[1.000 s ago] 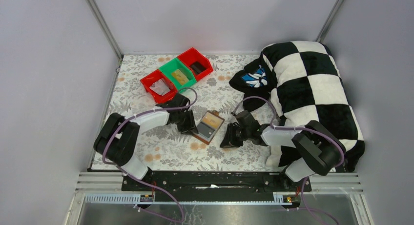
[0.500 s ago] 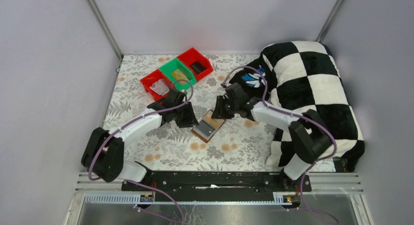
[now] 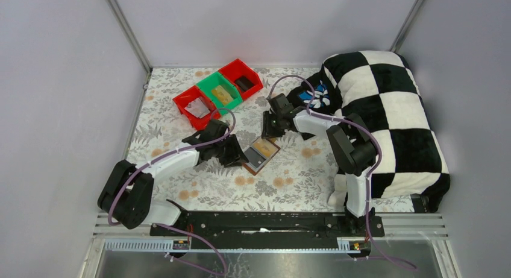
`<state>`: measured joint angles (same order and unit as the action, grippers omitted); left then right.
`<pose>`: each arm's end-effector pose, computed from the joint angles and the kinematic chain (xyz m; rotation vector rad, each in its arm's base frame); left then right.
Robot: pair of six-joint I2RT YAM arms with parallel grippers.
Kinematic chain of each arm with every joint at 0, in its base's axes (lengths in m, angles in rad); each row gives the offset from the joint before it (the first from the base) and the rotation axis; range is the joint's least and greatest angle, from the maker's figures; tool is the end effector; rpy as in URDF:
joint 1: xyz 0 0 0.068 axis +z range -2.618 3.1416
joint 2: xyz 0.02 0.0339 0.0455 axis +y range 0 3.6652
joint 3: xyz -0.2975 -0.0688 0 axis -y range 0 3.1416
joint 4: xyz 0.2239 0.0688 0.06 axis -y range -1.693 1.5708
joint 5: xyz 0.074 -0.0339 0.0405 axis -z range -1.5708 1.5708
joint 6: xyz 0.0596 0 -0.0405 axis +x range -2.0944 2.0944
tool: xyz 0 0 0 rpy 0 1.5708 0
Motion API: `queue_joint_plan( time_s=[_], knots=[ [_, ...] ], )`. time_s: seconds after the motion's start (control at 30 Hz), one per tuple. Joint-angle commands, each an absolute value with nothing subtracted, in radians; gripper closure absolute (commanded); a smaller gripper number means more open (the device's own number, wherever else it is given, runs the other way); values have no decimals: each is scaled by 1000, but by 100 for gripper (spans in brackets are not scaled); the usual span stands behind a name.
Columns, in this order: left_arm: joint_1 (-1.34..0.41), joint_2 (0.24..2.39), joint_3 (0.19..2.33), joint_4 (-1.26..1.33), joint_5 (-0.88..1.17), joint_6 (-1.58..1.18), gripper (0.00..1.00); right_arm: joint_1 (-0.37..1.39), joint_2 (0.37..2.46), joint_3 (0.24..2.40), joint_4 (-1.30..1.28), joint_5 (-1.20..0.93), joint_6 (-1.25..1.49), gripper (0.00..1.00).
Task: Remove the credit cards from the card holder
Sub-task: Remove the credit card from the card holder.
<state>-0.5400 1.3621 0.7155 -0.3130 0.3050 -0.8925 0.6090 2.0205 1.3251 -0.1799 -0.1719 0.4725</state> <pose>0.2038 -0.1430 0.2104 -0.3496 2.7209 -0.8852 0.3589 0.2628 0.1821 -0.2534 2.5395 0.6644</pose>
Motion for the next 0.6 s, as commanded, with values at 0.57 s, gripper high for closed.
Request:
queue_joint_plan(
  time_s=[0.57],
  knots=[
    [-541, 1464, 787, -262, 341, -800, 59, 578, 1535, 819, -180, -85, 596, 65]
  ],
)
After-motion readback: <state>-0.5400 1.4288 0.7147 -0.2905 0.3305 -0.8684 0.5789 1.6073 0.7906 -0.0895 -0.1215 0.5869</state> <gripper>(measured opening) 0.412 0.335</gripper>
